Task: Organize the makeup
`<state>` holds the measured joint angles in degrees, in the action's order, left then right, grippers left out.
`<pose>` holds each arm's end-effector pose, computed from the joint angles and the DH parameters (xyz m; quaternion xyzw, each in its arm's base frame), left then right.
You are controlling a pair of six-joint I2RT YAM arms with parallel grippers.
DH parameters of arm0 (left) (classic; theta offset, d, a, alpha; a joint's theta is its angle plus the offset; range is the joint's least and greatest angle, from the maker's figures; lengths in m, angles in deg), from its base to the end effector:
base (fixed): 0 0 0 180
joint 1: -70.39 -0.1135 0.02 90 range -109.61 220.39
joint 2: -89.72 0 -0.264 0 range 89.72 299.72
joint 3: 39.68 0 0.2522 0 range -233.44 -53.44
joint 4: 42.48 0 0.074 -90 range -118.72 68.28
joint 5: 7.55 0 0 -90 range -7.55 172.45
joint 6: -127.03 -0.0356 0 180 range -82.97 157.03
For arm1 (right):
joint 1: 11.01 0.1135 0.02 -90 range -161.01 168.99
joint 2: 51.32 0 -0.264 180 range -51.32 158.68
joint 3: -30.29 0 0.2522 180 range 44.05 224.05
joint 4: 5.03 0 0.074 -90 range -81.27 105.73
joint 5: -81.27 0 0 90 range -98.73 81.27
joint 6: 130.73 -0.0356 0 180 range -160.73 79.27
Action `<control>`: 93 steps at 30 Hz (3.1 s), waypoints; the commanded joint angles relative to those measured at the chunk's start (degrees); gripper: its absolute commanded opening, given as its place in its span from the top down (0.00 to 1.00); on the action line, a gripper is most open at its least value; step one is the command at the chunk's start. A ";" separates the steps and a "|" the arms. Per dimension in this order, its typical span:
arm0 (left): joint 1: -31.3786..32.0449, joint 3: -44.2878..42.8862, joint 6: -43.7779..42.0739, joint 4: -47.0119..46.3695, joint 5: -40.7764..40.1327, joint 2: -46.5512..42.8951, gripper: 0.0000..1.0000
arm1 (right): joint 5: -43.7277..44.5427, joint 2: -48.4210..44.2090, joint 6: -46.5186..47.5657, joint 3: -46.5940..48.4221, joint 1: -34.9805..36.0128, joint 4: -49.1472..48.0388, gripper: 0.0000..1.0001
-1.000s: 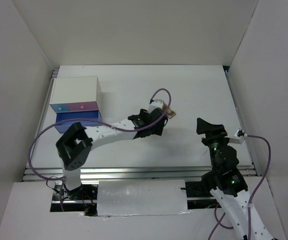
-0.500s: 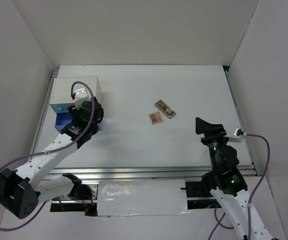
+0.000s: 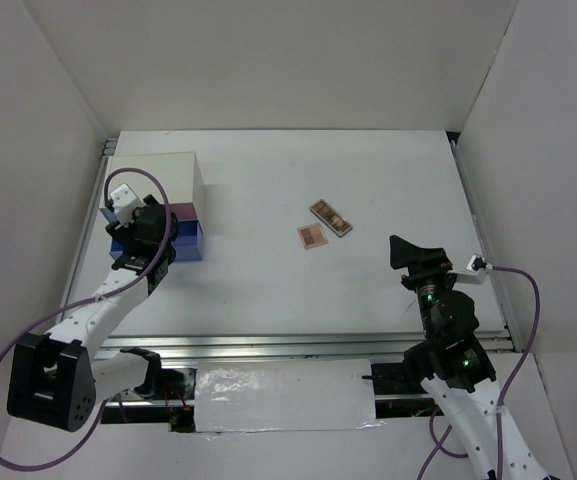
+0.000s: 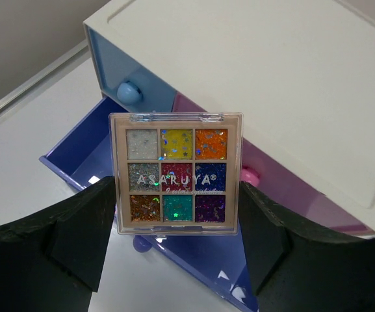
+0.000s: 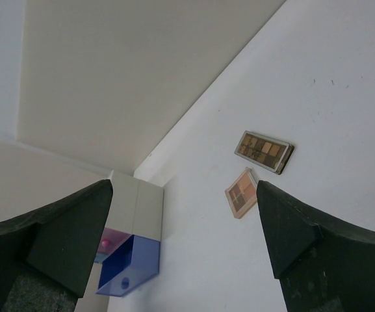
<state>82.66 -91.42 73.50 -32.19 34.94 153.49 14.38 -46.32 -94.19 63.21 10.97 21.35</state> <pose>0.2408 -0.0255 0.2605 -0.3787 0.6963 0.0945 0.6023 0.0855 0.0194 0.2575 0.3235 0.6188 0.3190 0.6408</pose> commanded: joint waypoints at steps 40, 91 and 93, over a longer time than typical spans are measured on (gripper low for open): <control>25.15 -23.26 -2.03 9.06 12.43 20.03 0.01 | 4.82 -6.47 -1.30 -1.66 0.08 -0.76 0.00; 34.93 -26.82 -8.21 5.34 -3.79 26.98 0.90 | 1.41 -2.62 0.10 -0.88 0.08 -2.34 0.00; 33.70 -19.38 -10.52 -0.02 -5.66 22.30 0.88 | 1.50 -2.45 0.01 -0.88 0.08 -2.34 0.00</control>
<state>117.65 -117.58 73.06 -19.25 37.15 182.71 15.85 -49.23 -94.95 61.31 10.97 21.55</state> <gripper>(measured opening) 0.786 0.999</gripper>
